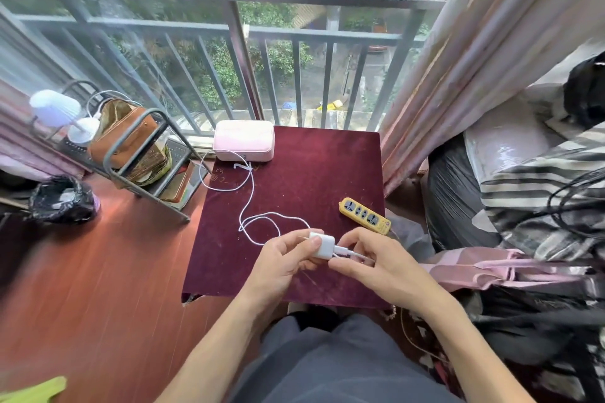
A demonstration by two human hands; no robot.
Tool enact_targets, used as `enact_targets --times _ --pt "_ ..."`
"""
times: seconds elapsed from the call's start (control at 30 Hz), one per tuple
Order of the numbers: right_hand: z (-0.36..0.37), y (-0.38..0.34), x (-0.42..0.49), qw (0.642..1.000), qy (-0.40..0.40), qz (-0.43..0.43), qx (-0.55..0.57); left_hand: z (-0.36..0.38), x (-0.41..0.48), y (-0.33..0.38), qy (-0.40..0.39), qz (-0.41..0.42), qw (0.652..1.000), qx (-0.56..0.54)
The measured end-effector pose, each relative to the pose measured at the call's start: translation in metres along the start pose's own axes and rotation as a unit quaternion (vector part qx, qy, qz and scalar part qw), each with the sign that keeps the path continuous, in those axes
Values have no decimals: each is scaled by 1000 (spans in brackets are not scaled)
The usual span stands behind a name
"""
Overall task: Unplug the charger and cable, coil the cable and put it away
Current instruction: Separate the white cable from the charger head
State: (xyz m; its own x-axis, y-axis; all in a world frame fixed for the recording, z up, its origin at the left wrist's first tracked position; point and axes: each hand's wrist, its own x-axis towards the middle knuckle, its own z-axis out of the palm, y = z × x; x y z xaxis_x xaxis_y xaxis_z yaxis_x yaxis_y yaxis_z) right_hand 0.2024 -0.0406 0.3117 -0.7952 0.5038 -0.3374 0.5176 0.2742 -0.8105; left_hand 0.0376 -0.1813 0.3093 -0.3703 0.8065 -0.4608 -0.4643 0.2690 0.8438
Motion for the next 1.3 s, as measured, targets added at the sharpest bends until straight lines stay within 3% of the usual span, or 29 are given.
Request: enact_targets --times 0.17,0.7,1.07,1.17,1.3 --pt "-7 -9 -3 996 -87 -27 21 -2 -10 12 -39 22 996 75" --pt "0 -7 0 996 -54 -64 14 -6 -14 13 -48 25 990 132" --pt "2 6 8 998 -59 -35 16 -12 -11 2 -42 7 993 113" --pt "8 15 15 998 -53 -8 -20 -25 -5 -13 -2 -5 996 94" --pt "13 33 22 994 -35 31 -96 -65 25 -60 149 -71 973 162"
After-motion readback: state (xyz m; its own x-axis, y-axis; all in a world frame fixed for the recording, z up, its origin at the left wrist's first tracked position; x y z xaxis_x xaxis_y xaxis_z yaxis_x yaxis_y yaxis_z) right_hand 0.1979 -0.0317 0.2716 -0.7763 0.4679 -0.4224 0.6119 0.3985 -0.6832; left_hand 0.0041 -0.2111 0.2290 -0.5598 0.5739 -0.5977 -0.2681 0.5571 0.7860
